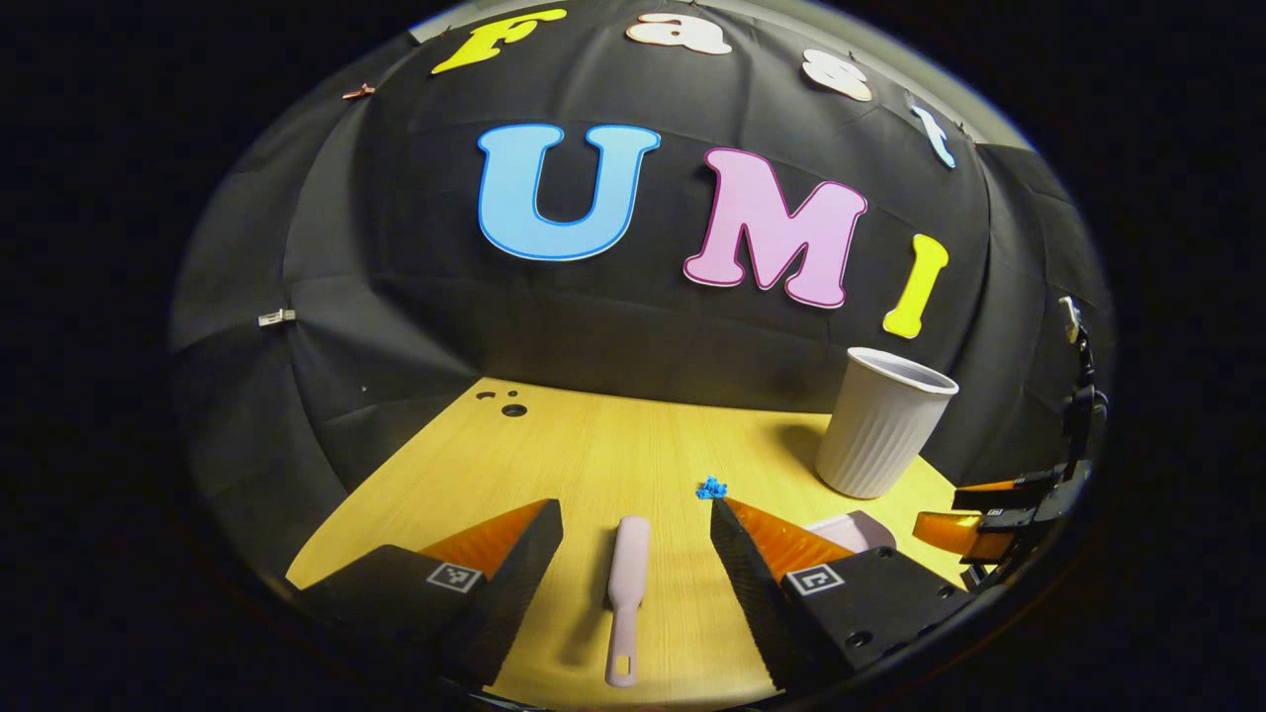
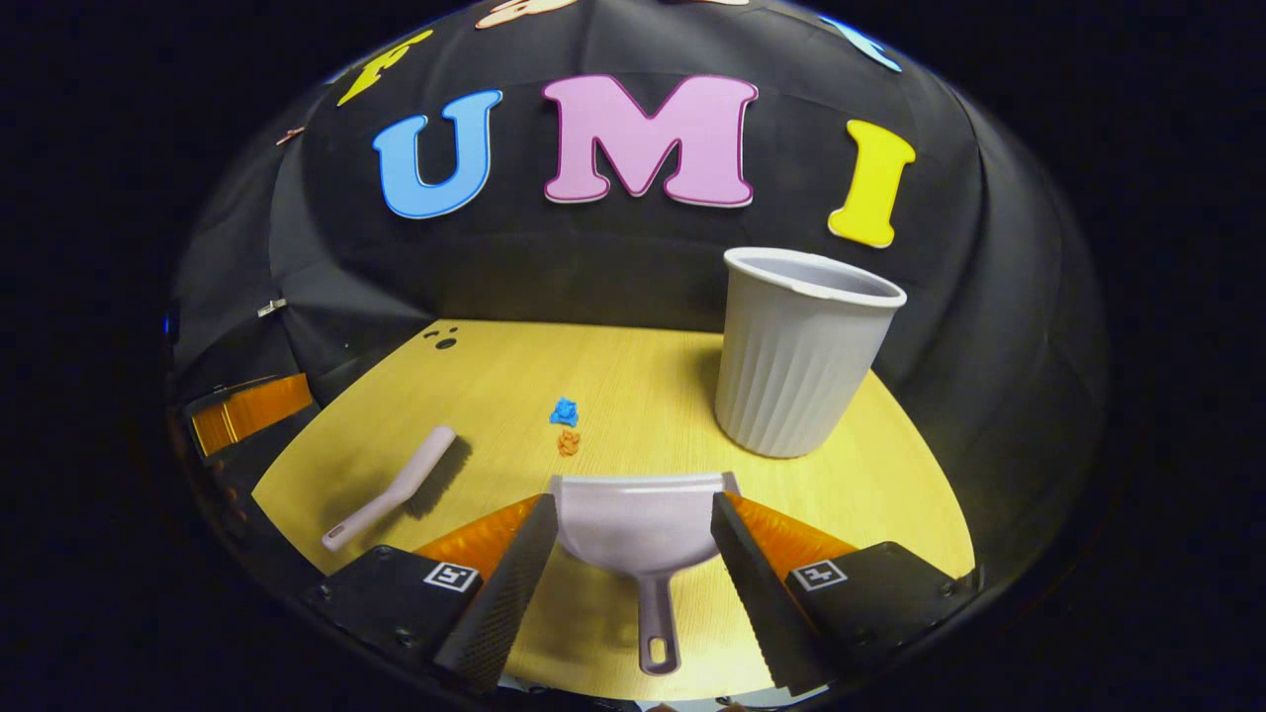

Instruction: Pick up the small broom and dustpan from the desktop, sweep the trash into the dustpan with the broom, and then empty the trash into the garbage bin.

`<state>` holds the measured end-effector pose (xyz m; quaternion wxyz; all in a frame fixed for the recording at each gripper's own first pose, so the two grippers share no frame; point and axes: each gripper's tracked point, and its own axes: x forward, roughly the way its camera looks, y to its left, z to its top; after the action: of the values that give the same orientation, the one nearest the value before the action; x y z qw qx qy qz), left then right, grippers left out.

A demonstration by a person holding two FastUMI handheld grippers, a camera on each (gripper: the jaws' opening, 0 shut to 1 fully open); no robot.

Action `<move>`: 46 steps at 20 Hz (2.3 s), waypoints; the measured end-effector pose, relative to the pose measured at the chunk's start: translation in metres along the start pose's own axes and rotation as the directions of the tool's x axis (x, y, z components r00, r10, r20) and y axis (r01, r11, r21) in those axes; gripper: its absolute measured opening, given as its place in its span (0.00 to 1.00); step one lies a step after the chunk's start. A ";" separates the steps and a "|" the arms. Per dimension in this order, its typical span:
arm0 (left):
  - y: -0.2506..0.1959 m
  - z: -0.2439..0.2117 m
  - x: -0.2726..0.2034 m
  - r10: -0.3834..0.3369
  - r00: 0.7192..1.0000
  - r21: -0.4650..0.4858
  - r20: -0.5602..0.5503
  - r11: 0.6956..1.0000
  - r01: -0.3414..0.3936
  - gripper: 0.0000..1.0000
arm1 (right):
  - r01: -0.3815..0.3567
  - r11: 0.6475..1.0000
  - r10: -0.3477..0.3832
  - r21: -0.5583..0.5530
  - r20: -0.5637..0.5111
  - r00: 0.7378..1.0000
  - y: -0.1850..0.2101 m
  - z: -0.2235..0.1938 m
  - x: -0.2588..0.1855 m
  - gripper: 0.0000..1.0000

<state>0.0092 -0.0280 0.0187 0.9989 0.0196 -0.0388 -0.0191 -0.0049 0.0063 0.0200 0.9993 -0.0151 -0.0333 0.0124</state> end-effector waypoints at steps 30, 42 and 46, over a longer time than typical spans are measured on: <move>0.030 -0.148 0.060 0.042 0.829 0.028 -0.557 0.999 -0.032 0.96 | 0.035 0.997 0.016 0.076 -0.583 0.812 -0.015 -0.154 0.081 0.76; 0.031 -0.193 0.102 0.048 0.686 0.073 -0.726 0.997 0.008 0.90 | 0.021 0.999 0.002 0.028 -0.636 0.772 -0.017 -0.157 0.081 0.39; 0.032 -0.199 0.105 0.102 0.691 0.167 -0.716 0.986 0.028 0.80 | 0.017 1.000 0.002 0.025 -0.633 0.774 -0.017 -0.157 0.081 0.39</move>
<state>0.1305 0.0068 -0.1701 0.9287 0.1071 0.3548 0.0135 0.0873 -0.0135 -0.1305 0.9525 -0.0039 0.3044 0.0033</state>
